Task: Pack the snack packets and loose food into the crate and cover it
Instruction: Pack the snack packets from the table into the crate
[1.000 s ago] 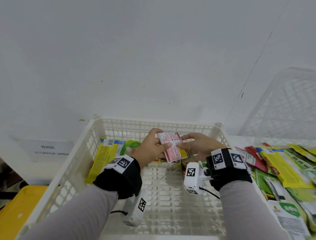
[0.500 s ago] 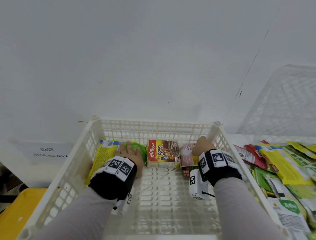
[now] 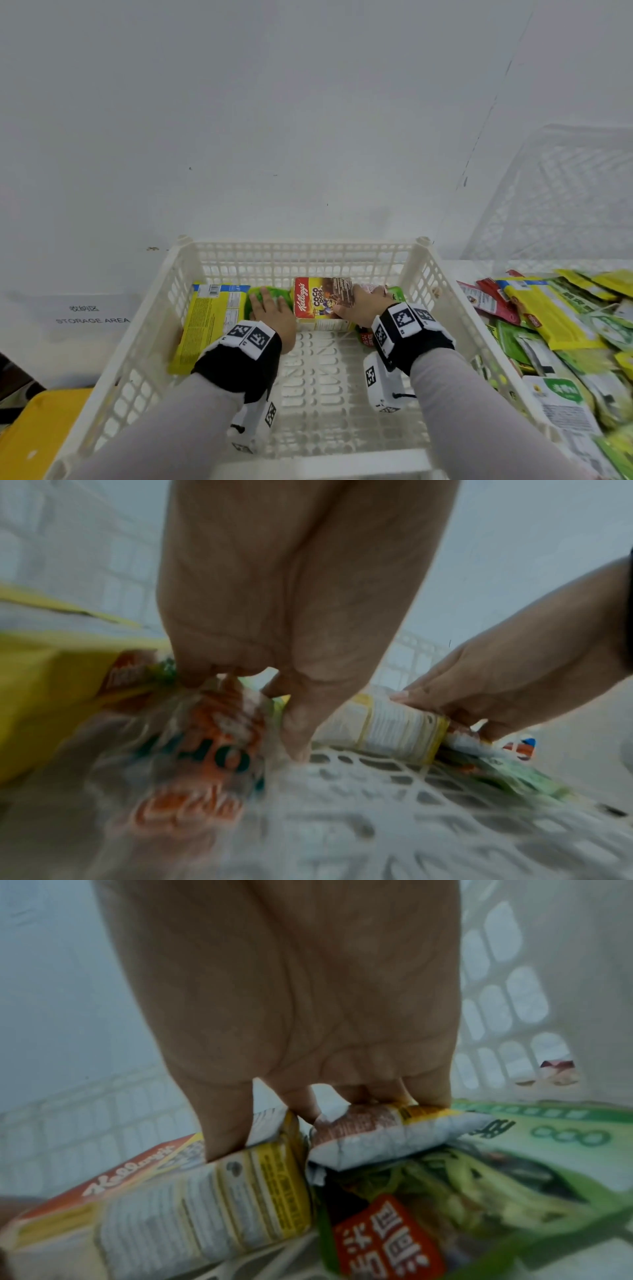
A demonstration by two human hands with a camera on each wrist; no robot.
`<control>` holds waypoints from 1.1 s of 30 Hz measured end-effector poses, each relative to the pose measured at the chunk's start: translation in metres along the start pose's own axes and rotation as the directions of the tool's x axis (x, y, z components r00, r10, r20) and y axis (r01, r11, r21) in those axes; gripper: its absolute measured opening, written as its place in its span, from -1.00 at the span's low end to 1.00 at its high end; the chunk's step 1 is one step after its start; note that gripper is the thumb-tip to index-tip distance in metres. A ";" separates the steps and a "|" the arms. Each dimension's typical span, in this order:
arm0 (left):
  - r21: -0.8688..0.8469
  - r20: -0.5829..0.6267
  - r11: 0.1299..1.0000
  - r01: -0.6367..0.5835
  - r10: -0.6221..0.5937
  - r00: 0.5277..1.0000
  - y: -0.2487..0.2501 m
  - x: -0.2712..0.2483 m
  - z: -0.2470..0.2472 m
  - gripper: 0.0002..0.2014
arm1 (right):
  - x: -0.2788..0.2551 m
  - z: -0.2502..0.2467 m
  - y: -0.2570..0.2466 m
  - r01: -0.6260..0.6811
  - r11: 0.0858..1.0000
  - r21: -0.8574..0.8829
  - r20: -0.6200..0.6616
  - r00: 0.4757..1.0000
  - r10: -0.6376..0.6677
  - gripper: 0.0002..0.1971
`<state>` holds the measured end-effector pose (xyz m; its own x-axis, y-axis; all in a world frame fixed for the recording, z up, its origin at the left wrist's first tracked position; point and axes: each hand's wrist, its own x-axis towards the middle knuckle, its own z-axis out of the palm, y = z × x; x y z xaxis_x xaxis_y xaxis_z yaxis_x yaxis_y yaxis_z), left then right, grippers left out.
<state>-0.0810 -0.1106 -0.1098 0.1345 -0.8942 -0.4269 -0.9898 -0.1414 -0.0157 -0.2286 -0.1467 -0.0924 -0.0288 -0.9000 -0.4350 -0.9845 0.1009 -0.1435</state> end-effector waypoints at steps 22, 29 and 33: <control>-0.235 -0.687 0.434 -0.870 0.558 0.464 0.035 -0.062 -0.057 -0.74 | -0.175 -0.081 0.093 0.379 0.853 0.359 -0.201 0.924 -0.326 -0.47; -0.244 -0.536 0.385 -0.890 0.711 0.455 0.062 -0.099 -0.071 -0.66 | -0.199 -0.046 0.162 0.439 0.707 0.554 -0.496 0.856 -0.143 -0.64; -0.260 -0.490 0.407 -0.876 0.726 0.483 0.091 -0.128 -0.084 -0.69 | -0.198 -0.024 0.232 0.430 0.688 0.584 -0.558 0.829 -0.044 -0.72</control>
<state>-0.1848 -0.0444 0.0198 -0.6310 -0.7424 0.2252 -0.5086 0.6150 0.6026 -0.4552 0.0448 -0.0177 -0.0774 -0.9869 0.1417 -0.5890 -0.0694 -0.8052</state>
